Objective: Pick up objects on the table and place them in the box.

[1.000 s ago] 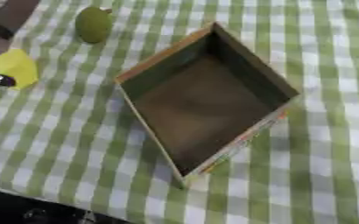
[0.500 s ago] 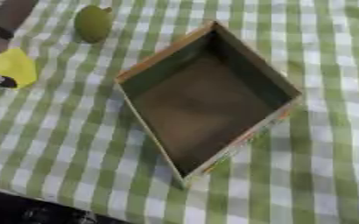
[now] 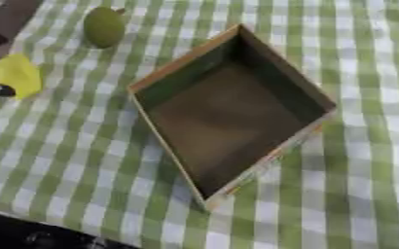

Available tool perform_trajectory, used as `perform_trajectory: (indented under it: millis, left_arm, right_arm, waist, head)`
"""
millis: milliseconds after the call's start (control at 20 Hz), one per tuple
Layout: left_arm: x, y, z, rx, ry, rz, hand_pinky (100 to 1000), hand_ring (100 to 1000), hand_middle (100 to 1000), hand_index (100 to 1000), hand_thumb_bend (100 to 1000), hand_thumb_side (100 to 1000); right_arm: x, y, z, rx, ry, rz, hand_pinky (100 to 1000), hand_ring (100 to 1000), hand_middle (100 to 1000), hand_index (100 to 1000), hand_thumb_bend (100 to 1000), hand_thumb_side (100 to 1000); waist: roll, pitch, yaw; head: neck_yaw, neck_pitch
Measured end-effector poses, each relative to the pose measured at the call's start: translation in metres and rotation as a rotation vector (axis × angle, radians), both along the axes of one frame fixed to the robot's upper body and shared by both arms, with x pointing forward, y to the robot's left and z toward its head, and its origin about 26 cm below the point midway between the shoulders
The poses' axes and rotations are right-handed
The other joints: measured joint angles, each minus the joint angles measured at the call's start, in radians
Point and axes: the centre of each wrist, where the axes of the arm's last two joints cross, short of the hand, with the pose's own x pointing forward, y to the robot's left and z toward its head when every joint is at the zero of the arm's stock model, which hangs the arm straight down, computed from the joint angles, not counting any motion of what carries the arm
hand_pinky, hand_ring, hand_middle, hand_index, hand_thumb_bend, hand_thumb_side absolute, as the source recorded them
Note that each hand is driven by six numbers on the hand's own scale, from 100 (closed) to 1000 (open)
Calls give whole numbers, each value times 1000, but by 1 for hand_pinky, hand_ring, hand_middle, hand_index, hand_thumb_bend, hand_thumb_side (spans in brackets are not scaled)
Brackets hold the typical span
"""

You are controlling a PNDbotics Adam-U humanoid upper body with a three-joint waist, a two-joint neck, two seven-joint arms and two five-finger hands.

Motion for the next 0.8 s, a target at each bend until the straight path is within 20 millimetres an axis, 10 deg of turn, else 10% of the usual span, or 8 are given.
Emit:
perform_trajectory:
  millis: [800]
  left_arm:
    - [11,4,-12,-13,32,44,912,894,810,908,682,426]
  right_arm:
    - [0,0,0,4,2,-3,897,594,562,826,100,470]
  waist:
    - [-1,7,-9]
  head:
    - [5,-10]
